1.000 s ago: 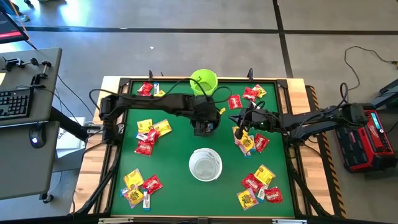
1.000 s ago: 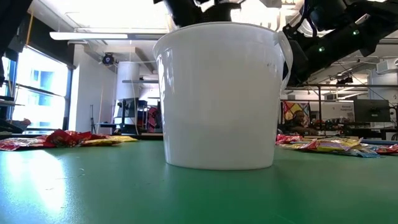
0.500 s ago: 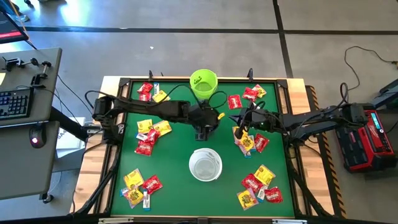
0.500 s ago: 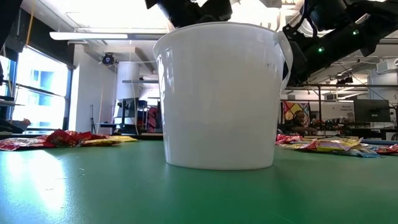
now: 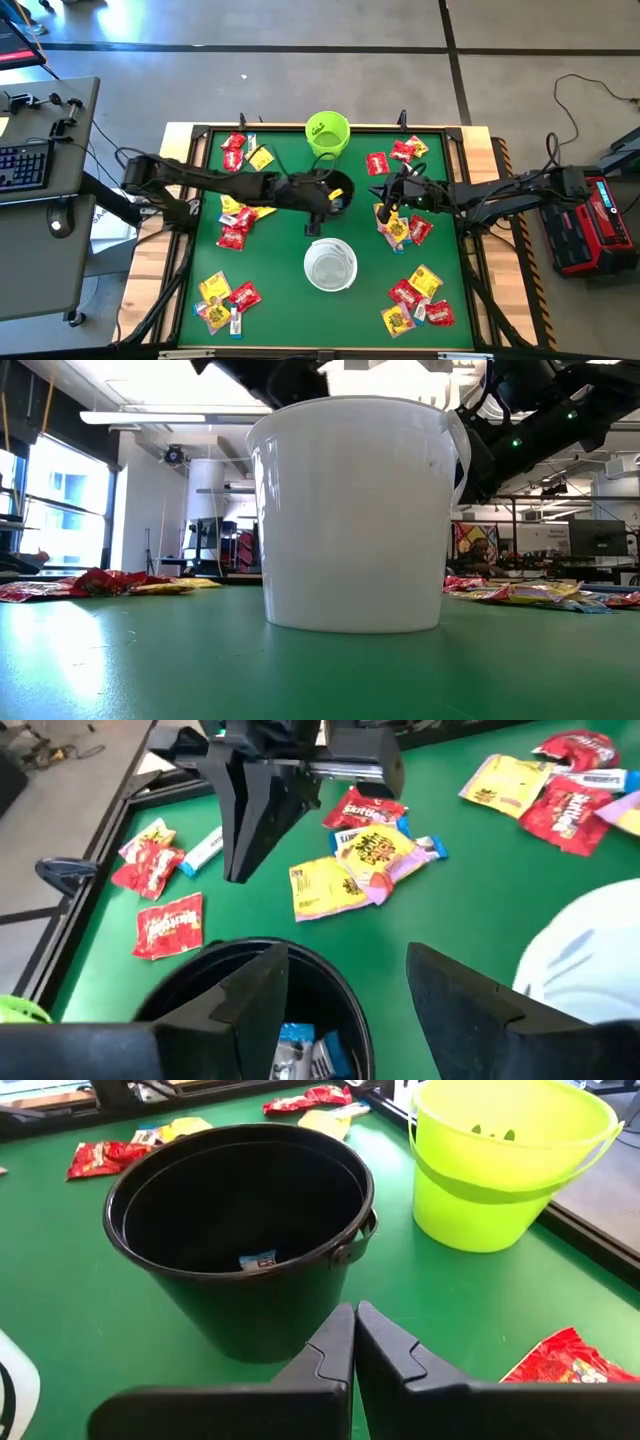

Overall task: Sort candy by brand, put in halloween buckets
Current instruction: Put the white chocolate into the black bucket

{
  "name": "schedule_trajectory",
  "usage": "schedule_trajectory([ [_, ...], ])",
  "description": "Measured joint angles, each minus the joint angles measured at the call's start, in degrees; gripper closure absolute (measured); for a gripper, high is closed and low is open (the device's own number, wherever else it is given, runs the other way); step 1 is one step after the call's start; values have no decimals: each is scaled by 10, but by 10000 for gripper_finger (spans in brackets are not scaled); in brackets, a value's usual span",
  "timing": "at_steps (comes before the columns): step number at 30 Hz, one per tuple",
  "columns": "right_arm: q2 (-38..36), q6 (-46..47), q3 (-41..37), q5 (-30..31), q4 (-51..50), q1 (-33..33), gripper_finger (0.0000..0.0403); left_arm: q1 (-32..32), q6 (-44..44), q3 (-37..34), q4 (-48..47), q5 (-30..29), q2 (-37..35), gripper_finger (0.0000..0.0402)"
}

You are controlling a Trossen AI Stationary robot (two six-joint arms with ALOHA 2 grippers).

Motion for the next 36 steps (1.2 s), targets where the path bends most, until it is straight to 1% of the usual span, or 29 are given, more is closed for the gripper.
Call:
schedule_trajectory([
  [2, 0, -2, 0, 0, 5, 0, 402, -4, -8, -30, 12, 0, -21, 204],
  [11, 0, -1, 0, 0, -6, 0, 402, -14, -40, -178, 143, 0, -123, 204],
  [16, 0, 3, 0, -2, -6, 0, 402, -22, -73, -250, 175, 0, -175, 204],
  [20, 0, 4, 2, -9, -9, 0, 402, -30, -101, -311, 231, 0, -203, 204],
  [24, 0, 2, 6, -11, -9, 2, 398, -38, -118, -370, 299, -4, -215, 204],
  [27, -1, -2, 6, -13, -20, 2, 382, -44, -118, -402, 331, -7, -219, 204],
  [30, -2, 3, 6, -19, -48, 2, 354, -50, -127, -419, 339, -25, -218, 210],
  [33, -7, 32, 6, -26, -89, 2, 321, -54, -140, -437, 346, -52, -218, 232],
  [36, -13, 79, 6, -38, -147, 2, 294, -58, -143, -458, 374, -59, -218, 267],
])
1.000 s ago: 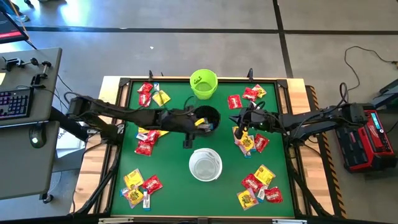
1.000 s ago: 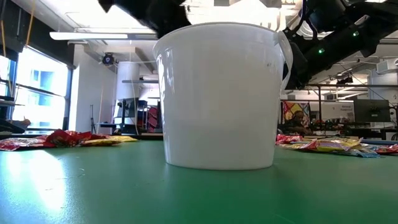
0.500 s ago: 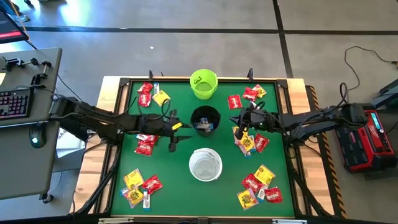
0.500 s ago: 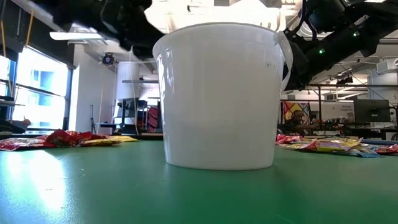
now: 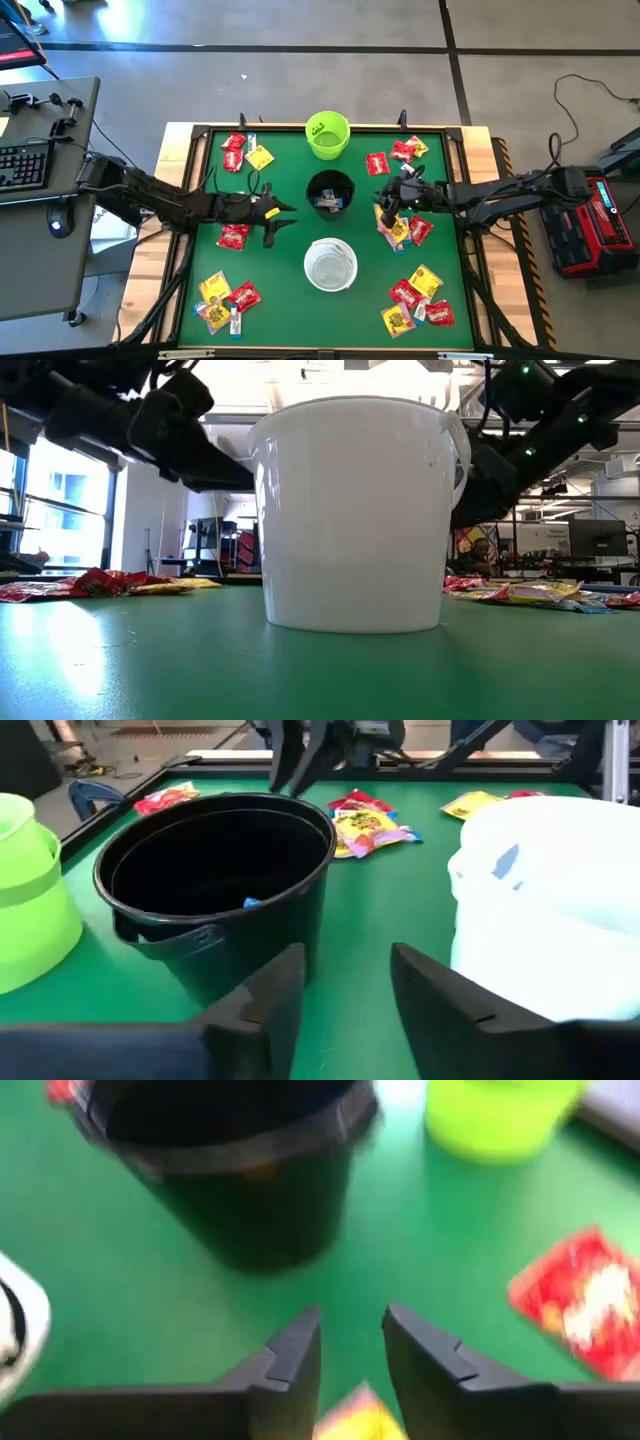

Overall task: Sort candy by brand, put in halloween buckets
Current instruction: Put the white chocolate into the black bucket

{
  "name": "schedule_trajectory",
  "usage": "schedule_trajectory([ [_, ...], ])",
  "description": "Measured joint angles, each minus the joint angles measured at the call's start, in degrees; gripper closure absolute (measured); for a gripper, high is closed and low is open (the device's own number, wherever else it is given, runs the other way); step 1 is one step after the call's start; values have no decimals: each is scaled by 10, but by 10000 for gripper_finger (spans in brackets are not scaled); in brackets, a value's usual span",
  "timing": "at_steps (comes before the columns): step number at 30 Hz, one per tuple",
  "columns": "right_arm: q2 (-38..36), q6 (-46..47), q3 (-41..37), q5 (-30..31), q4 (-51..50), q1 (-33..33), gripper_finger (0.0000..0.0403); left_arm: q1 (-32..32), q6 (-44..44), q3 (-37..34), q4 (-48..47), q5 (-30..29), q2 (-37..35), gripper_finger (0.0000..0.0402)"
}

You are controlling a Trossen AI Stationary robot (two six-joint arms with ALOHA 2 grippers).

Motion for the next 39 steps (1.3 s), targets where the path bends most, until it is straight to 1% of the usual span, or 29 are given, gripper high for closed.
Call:
schedule_trajectory([
  [3, -10, 53, 0, -42, -60, 0, 280, -1, -7, -16, 18, 9, 0, 307],
  [7, -16, 92, 0, -103, -135, 0, 277, -3, -20, -30, 34, 15, 0, 354],
  [9, -16, 110, 0, -118, -169, 0, 277, -8, -24, -32, 34, 16, 0, 370],
  [11, -16, 129, 0, -118, -202, 0, 277, -13, -23, -32, 34, 17, 0, 380],
  [15, -16, 140, 0, -112, -239, 0, 277, -19, -20, -32, 35, 17, 0, 386],
  [19, -16, 149, 0, -107, -253, 0, 277, -19, -19, -32, 36, 17, 0, 385],
  [27, -16, 177, 0, -105, -318, 0, 277, -19, -19, -32, 34, 17, 0, 385],
  [32, -16, 178, 0, -124, -331, 0, 277, -19, -19, -32, 34, 17, 0, 385],
  [36, -16, 179, 3, -124, -337, 0, 277, -19, -19, -32, 34, 17, 0, 385],
  [39, -16, 179, 21, -120, -344, 0, 277, -19, -19, -32, 34, 17, 0, 385],
])
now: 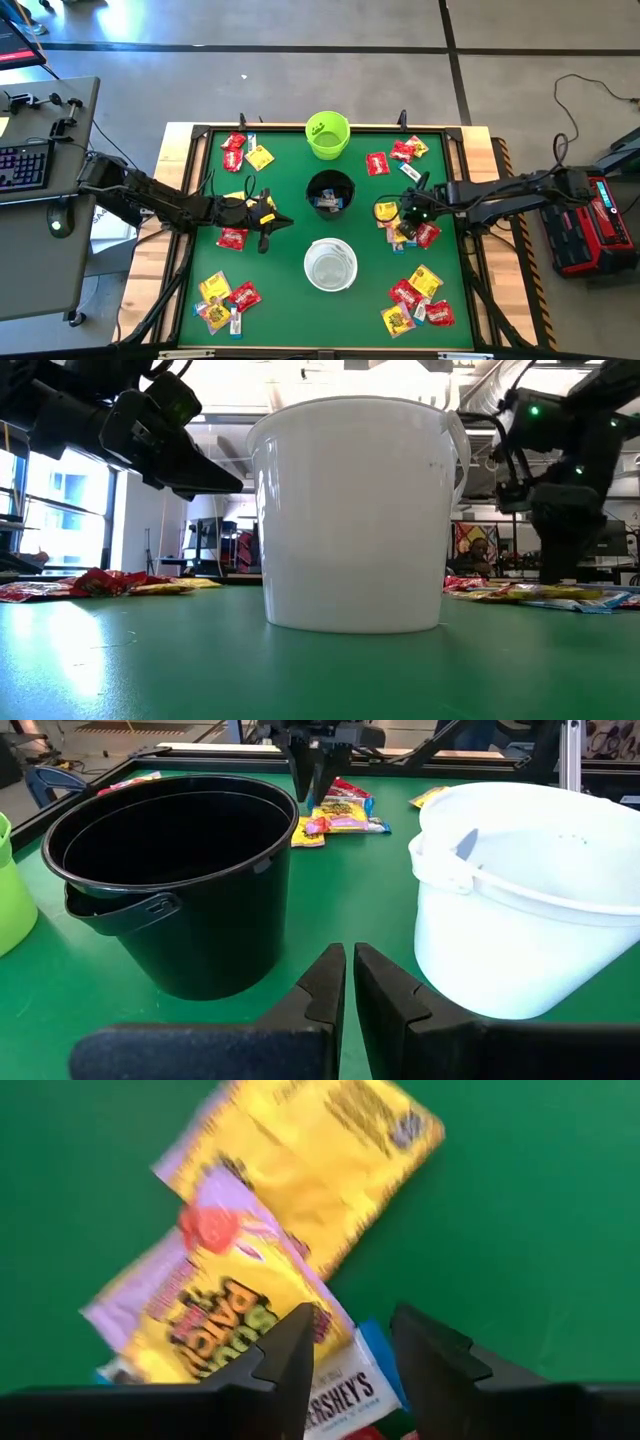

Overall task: Sort candy by brand, put in halloween buckets
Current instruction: Put the white chocolate into the black bucket

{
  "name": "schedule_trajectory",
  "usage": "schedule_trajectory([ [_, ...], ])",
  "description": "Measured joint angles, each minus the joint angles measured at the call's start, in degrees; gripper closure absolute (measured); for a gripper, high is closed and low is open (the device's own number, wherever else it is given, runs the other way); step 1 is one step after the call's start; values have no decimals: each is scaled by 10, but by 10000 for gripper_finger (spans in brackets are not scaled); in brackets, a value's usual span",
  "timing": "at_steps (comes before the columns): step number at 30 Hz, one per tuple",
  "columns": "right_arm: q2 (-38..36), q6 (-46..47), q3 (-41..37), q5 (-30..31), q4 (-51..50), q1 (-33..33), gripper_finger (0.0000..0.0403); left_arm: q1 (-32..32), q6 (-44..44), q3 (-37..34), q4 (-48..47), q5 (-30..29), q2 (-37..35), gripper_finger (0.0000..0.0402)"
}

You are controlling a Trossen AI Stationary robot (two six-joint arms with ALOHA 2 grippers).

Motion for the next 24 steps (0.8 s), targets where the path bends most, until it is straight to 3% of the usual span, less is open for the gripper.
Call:
schedule_trajectory([
  [10, 0, -39, 60, 0, -84, 0, 277, 0, 0, 0, 0, 0, 0, 385],
  [17, 0, -41, 50, -45, -99, 0, 277, 0, 0, 0, -1, 0, 0, 385],
  [24, 0, -45, 36, -47, -102, 0, 277, 0, 0, 0, -1, 0, 0, 385],
])
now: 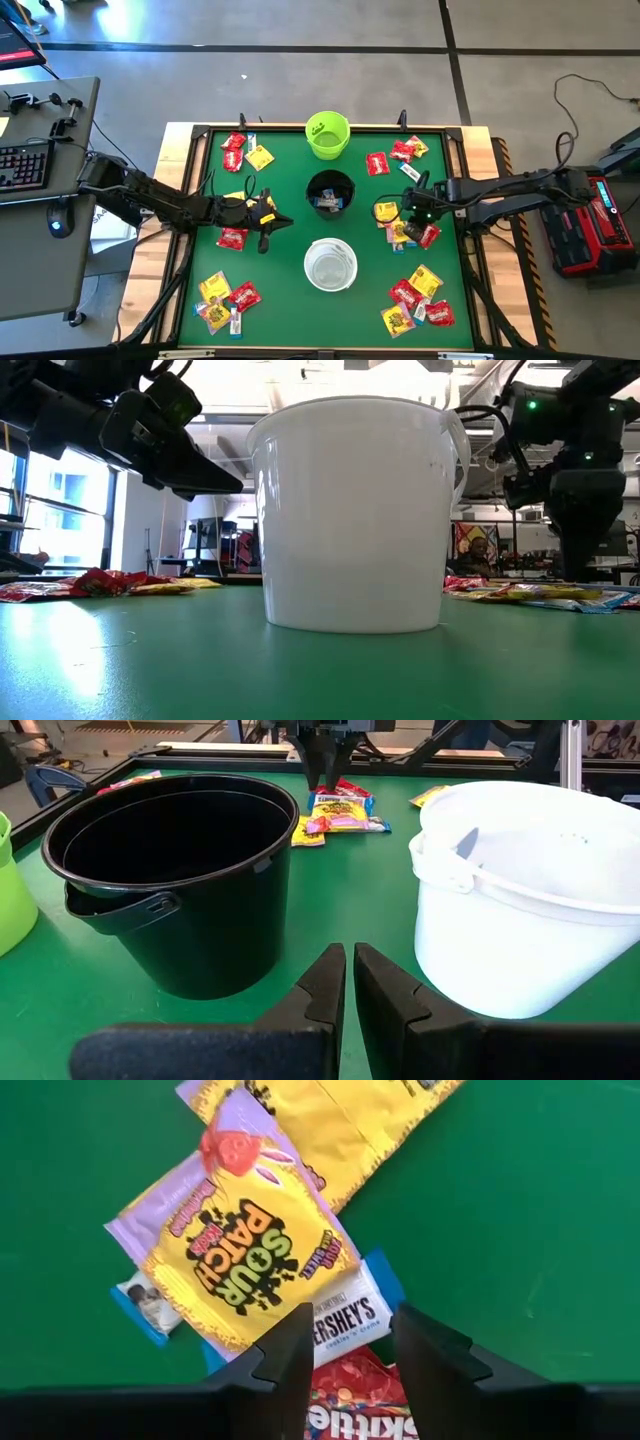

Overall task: Sort candy by brand, put in halloween buckets
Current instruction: Put the white chocolate into the black bucket

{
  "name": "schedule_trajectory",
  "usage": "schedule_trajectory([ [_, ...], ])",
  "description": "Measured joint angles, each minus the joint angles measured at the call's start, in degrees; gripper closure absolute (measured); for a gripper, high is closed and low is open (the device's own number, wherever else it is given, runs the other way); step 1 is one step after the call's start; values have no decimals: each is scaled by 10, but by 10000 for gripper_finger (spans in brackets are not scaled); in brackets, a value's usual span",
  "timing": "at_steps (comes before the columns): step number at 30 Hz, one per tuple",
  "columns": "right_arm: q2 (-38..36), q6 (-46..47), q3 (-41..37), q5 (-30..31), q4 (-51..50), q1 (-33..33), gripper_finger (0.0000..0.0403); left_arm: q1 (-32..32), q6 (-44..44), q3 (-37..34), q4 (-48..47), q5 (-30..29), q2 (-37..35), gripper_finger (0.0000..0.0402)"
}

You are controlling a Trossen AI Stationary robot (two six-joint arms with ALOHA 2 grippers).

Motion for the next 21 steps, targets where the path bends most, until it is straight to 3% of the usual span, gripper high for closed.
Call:
schedule_trajectory([
  [21, 2, 32, 0, 31, -3, 0, 277, 0, -6, 0, -18, 0, 0, 385],
])
